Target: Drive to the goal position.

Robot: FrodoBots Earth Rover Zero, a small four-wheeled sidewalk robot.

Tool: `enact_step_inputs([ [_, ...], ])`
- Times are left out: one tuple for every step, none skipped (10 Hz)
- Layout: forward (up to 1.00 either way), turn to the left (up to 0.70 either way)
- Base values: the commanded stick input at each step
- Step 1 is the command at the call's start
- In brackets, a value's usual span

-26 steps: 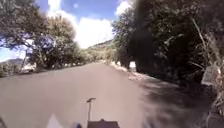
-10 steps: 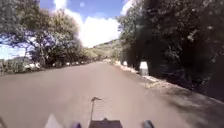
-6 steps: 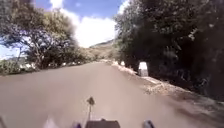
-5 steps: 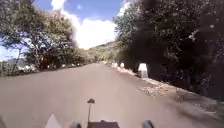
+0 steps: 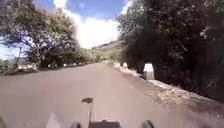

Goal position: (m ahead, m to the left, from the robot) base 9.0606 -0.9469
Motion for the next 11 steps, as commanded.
enact_step_inputs([
  [0.70, 0.00],
  [0.70, 0.00],
  [0.70, 0.00],
  [0.70, 0.00],
  [0.70, 0.00],
  [0.70, 0.00],
  [0.70, 0.00],
  [0.70, 0.00],
  [0.70, 0.00],
  [0.70, 0.00],
  [0.70, -0.07],
])
